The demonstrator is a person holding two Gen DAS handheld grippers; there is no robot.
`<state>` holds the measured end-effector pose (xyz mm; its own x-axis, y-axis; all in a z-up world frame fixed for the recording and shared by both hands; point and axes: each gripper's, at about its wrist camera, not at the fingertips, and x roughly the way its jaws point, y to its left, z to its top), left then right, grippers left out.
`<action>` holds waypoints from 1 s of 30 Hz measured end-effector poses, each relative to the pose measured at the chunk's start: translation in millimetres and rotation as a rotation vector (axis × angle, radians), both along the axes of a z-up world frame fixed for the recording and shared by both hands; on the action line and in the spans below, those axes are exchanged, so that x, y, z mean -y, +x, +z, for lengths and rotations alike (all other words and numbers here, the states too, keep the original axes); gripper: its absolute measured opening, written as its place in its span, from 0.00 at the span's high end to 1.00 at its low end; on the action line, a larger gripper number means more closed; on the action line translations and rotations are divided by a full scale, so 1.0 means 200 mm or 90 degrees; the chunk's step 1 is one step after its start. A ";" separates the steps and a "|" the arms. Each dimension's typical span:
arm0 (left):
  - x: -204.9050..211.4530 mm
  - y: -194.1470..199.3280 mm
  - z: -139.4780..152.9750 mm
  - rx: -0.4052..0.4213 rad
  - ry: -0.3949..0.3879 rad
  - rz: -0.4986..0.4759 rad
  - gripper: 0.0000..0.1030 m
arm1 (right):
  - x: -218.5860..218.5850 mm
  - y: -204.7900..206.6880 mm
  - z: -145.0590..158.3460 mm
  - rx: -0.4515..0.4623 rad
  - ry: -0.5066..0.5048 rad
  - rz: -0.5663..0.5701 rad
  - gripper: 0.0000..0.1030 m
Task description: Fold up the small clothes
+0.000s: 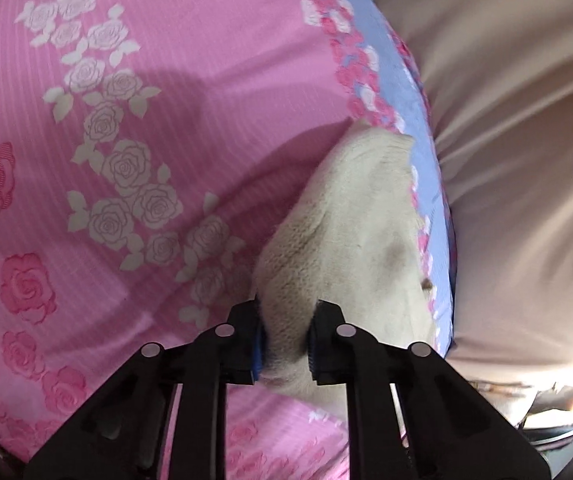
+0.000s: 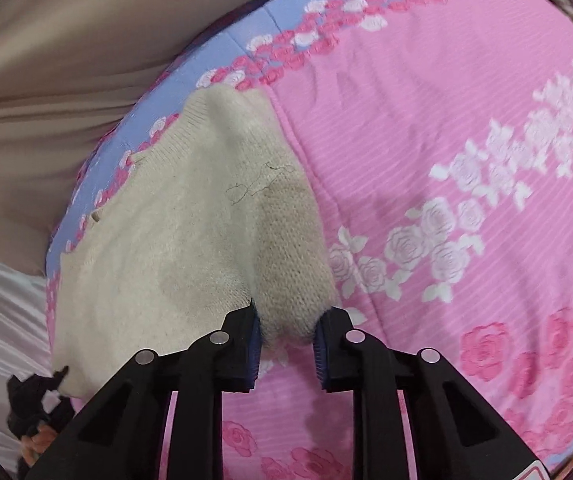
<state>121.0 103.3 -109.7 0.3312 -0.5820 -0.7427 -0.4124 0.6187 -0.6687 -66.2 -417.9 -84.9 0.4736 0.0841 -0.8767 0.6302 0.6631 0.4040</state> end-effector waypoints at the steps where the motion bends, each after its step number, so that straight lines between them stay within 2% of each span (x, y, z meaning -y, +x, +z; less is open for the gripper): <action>1: 0.00 -0.01 0.01 -0.004 0.002 -0.006 0.87 | 0.00 -0.01 0.03 -0.004 -0.012 0.005 0.83; 4: 0.01 -0.05 0.01 -0.027 0.006 -0.031 0.88 | -0.01 -0.07 0.07 -0.032 -0.047 0.012 0.83; 8: 0.01 -0.15 0.01 -0.058 0.017 -0.081 0.88 | 0.02 -0.23 0.05 -0.064 -0.049 0.013 0.82; 10: 0.02 -0.20 0.00 -0.067 0.033 -0.108 0.88 | 0.01 -0.26 -0.04 -0.093 -0.024 0.030 0.78; 12: 0.02 -0.23 -0.03 -0.073 0.031 -0.105 0.88 | 0.03 -0.27 -0.10 -0.107 -0.011 0.024 0.67; 14: 0.03 -0.22 -0.02 -0.067 0.028 -0.092 0.88 | 0.04 -0.28 -0.07 -0.093 -0.003 -0.009 0.65; 16: 0.09 -0.20 0.09 -0.021 0.041 -0.113 0.89 | 0.06 -0.29 0.01 -0.079 -0.036 -0.043 0.63; 19: 0.27 -0.14 0.33 0.075 0.044 -0.187 0.90 | 0.11 -0.30 0.15 -0.071 -0.120 -0.071 0.50; 21: 0.41 -0.12 0.48 0.131 0.041 -0.237 0.90 | 0.14 -0.31 0.22 -0.051 -0.144 -0.079 0.41; 25: 0.80 -0.11 0.73 0.240 0.041 -0.374 0.90 | 0.16 -0.33 0.29 -0.014 -0.143 -0.078 0.41; 30: 1.28 -0.21 0.80 0.279 0.008 -0.545 0.90 | 0.12 -0.35 0.32 0.025 -0.118 -0.051 0.41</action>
